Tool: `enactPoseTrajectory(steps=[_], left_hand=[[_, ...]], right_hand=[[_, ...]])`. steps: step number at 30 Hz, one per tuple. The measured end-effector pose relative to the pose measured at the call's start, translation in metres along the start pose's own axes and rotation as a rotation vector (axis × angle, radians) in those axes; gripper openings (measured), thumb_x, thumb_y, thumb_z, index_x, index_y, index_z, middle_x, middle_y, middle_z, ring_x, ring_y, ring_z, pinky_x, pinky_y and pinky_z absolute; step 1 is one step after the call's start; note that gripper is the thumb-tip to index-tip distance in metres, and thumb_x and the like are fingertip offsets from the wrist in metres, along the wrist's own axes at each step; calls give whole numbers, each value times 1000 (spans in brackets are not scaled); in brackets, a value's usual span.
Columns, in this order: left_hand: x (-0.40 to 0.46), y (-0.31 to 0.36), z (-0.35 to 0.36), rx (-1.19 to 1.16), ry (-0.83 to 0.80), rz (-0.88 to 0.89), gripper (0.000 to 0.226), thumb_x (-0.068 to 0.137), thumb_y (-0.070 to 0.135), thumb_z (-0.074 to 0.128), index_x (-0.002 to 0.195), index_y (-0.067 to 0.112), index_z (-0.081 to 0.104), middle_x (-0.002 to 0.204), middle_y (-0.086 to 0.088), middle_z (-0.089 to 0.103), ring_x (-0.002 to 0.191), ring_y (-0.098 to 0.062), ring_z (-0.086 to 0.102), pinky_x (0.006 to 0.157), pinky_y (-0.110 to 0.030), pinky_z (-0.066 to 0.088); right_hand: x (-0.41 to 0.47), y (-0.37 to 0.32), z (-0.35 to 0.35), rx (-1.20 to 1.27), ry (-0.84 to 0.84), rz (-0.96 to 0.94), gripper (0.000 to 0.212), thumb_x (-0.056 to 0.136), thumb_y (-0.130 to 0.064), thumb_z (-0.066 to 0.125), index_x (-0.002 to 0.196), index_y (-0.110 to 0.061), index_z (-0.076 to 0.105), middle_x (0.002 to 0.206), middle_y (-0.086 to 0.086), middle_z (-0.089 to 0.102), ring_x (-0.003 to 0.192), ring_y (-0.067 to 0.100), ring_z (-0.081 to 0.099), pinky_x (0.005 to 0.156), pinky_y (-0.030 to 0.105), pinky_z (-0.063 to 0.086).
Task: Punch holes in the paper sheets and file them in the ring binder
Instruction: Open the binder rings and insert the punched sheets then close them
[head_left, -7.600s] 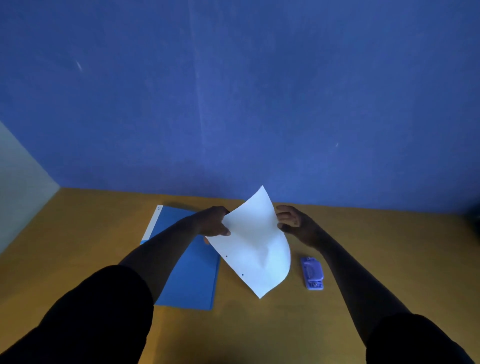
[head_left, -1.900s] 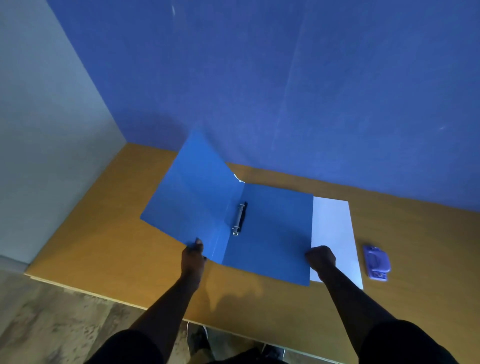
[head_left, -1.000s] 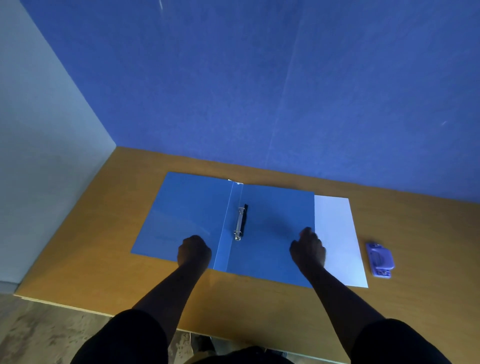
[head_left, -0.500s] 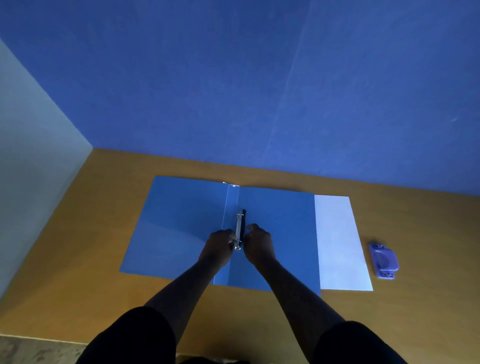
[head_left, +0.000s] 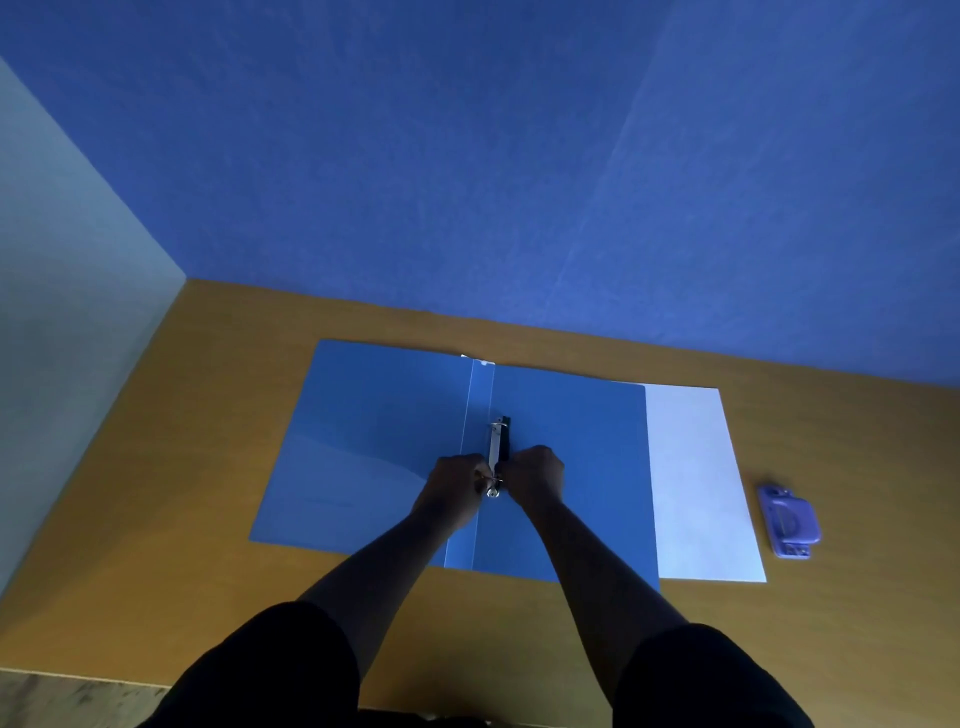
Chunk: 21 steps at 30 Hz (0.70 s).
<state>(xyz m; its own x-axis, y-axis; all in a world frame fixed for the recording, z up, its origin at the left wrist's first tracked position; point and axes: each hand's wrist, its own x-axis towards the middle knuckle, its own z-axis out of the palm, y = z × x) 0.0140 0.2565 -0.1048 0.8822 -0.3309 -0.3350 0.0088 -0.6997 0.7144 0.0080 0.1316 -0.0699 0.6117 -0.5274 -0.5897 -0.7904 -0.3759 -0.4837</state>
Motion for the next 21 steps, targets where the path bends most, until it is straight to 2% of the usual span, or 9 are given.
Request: enactPoseTrajectory(steps=[5,8,15,18,21], left_hand=[[0,-1,0,-11,-8,1,19,87,4,59,80,20,67,83,-4,70,75,-19,68,64,-37,60],[1,0,0,6,-21,13,18,87,2,57,81,17,66,83,-4,70,75,-18,67,67,-38,59],[5,2,-6,41,-56,49,13,87,3,60,91,9,71,94,-9,73,87,-20,69,77,-29,57],[5,6,-7,63,-66,42,15,88,2,56,89,10,70,93,-8,72,84,-20,68,71,-27,54],[4,8,-6,110,-91,28,15,90,5,53,87,12,66,91,-8,71,80,-21,68,69,-33,57]], right_hand=[[-1,-5,-1,19,-12,11,8,71,-7,60,76,-2,64,74,12,63,68,28,59,48,21,35],[-3,-7,2,8,2,-10,9,74,-12,61,76,-3,62,82,15,68,77,32,67,55,26,40],[-3,-5,0,-56,-47,-2,13,74,-14,61,82,-5,64,93,17,71,88,33,68,62,28,45],[-5,-6,4,-127,-12,-29,17,80,-14,60,91,-3,67,98,17,70,94,34,67,67,30,46],[-7,-9,10,-106,29,-23,18,81,-9,60,96,-2,66,101,17,69,97,34,66,67,31,45]])
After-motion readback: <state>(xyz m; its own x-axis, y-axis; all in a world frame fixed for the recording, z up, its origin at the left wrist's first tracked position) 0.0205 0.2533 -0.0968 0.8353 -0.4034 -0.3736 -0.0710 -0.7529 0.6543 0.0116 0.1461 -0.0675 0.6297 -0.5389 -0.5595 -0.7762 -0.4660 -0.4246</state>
